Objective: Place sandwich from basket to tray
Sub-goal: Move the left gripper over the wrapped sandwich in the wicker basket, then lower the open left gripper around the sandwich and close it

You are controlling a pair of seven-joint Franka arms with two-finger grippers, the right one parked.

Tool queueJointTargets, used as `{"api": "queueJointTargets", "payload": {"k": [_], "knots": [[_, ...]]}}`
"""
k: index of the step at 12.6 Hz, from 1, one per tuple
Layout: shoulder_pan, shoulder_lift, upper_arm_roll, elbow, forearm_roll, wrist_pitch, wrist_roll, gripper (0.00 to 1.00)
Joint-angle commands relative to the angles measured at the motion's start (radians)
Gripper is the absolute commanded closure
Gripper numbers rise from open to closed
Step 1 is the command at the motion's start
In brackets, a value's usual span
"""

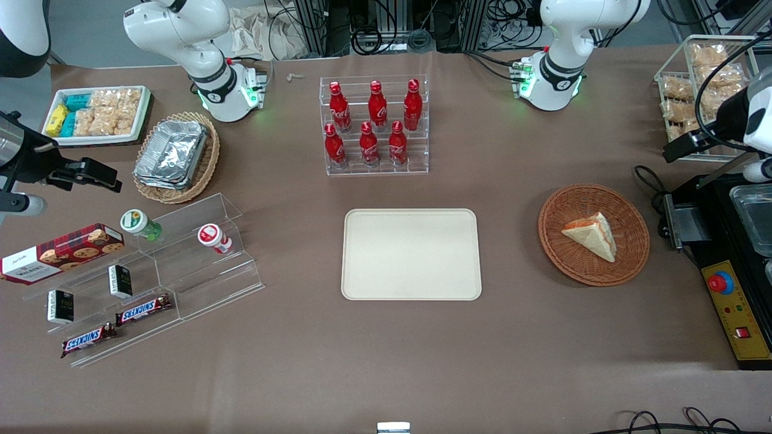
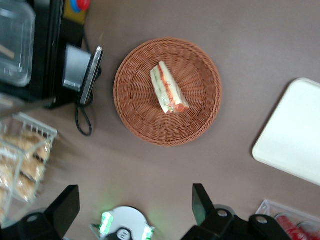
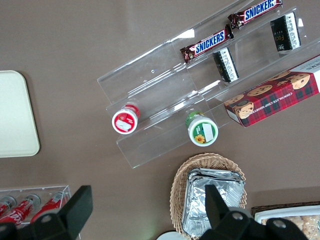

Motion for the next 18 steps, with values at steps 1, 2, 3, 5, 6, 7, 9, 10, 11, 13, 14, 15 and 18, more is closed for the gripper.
{"api": "queueJointTargets", "payload": {"k": [1,2,3,5,6,7,9,10,11,13,14,15,18], "knots": [[-0.009,-0.035,-0.007,-0.074,0.005,0.019,-0.173,0.0],[-0.009,-0.058,-0.007,-0.109,0.005,0.06,-0.23,0.0],[-0.009,-0.086,-0.005,-0.169,0.003,0.101,-0.264,0.0],[-0.009,-0.123,-0.005,-0.267,0.005,0.199,-0.344,0.0],[-0.009,-0.117,-0.005,-0.284,0.005,0.235,-0.391,0.0],[-0.009,-0.104,-0.005,-0.292,0.003,0.256,-0.405,0.0],[-0.008,-0.062,-0.005,-0.32,0.002,0.298,-0.406,0.0],[-0.009,-0.034,-0.005,-0.327,0.002,0.315,-0.406,0.0],[-0.008,-0.011,-0.005,-0.344,0.002,0.351,-0.409,0.0],[-0.008,0.009,-0.005,-0.401,0.0,0.436,-0.418,0.0],[-0.008,0.032,-0.005,-0.419,0.0,0.473,-0.454,0.0],[-0.008,0.063,-0.005,-0.424,0.0,0.497,-0.488,0.0],[-0.009,0.113,-0.005,-0.446,-0.001,0.559,-0.496,0.0]]}}
